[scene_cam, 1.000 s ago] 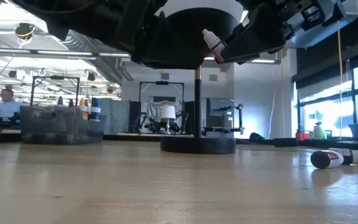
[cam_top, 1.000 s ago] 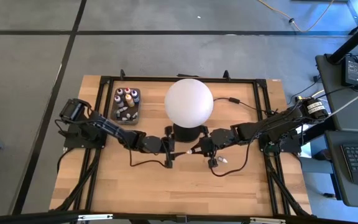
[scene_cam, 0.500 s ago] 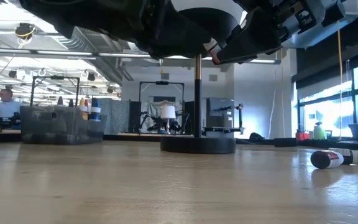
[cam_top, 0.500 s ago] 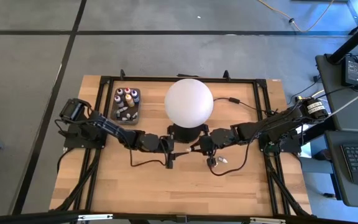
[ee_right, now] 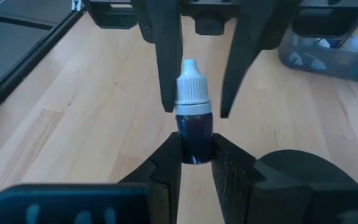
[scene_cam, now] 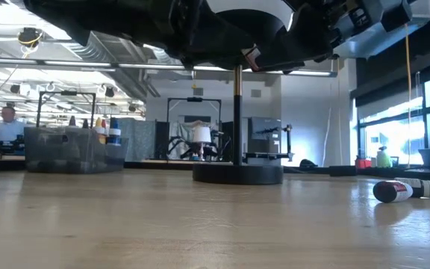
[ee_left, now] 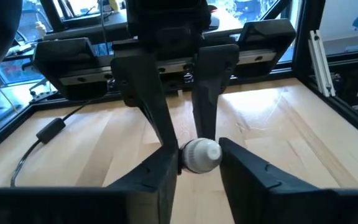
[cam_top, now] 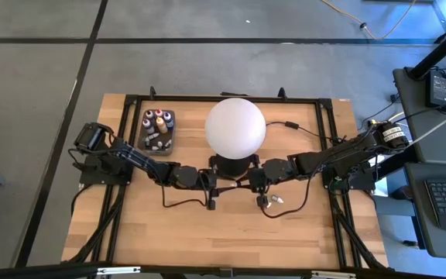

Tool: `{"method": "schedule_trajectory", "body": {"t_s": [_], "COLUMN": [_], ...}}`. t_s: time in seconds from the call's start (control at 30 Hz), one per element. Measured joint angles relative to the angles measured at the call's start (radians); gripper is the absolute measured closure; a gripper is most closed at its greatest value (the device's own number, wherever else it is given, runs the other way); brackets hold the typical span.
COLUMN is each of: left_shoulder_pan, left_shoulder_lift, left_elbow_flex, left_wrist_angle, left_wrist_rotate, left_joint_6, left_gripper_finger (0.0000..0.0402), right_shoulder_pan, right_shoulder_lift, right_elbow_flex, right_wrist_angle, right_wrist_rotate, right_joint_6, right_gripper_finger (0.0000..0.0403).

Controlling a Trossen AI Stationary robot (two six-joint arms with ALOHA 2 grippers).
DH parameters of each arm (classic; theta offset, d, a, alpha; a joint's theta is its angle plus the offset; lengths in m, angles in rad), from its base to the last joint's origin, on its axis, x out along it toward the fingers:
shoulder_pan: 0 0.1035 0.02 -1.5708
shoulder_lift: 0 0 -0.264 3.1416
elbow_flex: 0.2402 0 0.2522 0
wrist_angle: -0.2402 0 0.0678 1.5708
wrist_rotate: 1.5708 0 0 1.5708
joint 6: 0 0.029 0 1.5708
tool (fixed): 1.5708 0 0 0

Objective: Pick & Place food coloring
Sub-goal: Put the small pink food coloring bottle into the black container

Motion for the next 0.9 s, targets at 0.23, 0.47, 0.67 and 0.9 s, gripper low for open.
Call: {"method": "schedule_trajectory", "body": {"t_s": [0.23, 0.47, 0.67, 0.9], "left_shoulder_pan": [-0.003, -0.003, -0.003, -0.003], "left_shoulder_lift": [0.000, 0.000, -0.001, -0.050], "left_elbow_flex": [0.000, 0.000, 0.000, 0.000], "left_wrist_angle": [0.000, -0.001, -0.025, -0.203], "left_wrist_rotate": [-0.001, -0.001, -0.001, -0.095], "left_joint_6": [0.037, 0.044, 0.043, 0.006], "left_gripper_finger": [0.0333, 0.0334, 0.0335, 0.0335], "right_shoulder_pan": [0.000, 0.000, 0.000, 0.000], "right_shoulder_lift": [0.000, 0.000, 0.000, -0.031], "right_elbow_flex": [0.000, 0.000, 0.000, 0.000], "right_wrist_angle": [0.001, -0.002, -0.038, -0.312], "right_wrist_rotate": [0.001, 0.000, -0.004, 0.071], "right_joint_6": [-0.001, -0.009, -0.023, 0.088], "right_gripper_finger": [0.0324, 0.0324, 0.0286, 0.0202]}}
